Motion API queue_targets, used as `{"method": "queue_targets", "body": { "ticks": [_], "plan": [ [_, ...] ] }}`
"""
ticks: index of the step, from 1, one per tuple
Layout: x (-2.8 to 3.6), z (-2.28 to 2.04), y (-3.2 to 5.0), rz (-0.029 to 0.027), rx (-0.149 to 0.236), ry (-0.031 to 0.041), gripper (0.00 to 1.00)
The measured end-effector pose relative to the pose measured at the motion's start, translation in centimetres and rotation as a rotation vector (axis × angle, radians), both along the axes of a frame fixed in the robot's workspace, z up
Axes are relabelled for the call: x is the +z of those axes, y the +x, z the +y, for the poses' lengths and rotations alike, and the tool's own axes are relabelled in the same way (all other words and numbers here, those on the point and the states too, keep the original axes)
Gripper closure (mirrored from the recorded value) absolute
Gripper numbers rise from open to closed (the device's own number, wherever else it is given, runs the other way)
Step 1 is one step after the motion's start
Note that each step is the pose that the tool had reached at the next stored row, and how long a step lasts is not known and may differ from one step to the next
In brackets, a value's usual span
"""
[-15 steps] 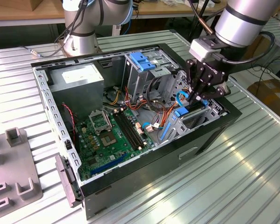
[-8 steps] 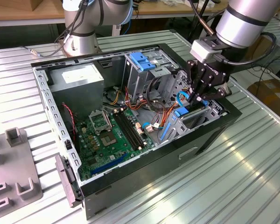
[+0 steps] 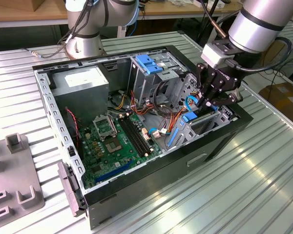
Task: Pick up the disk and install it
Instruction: 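Insert the second disk wire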
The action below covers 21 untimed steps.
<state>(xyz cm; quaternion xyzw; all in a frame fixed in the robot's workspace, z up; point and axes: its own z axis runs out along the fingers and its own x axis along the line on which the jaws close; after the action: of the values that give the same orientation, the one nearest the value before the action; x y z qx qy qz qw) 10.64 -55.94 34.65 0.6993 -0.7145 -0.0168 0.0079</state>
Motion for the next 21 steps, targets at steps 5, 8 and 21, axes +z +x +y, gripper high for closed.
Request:
{"method": "queue_targets", "body": {
  "ticks": [5, 8, 21],
  "plan": [
    [-0.52, 0.00, 0.02, 0.0000, 0.000, -0.0006, 0.84],
    [-0.55, 0.00, 0.02, 0.0000, 0.000, -0.0002, 0.84],
    [0.97, 0.00, 0.02, -0.0035, 0.000, 0.0002, 0.76]
  ]
}}
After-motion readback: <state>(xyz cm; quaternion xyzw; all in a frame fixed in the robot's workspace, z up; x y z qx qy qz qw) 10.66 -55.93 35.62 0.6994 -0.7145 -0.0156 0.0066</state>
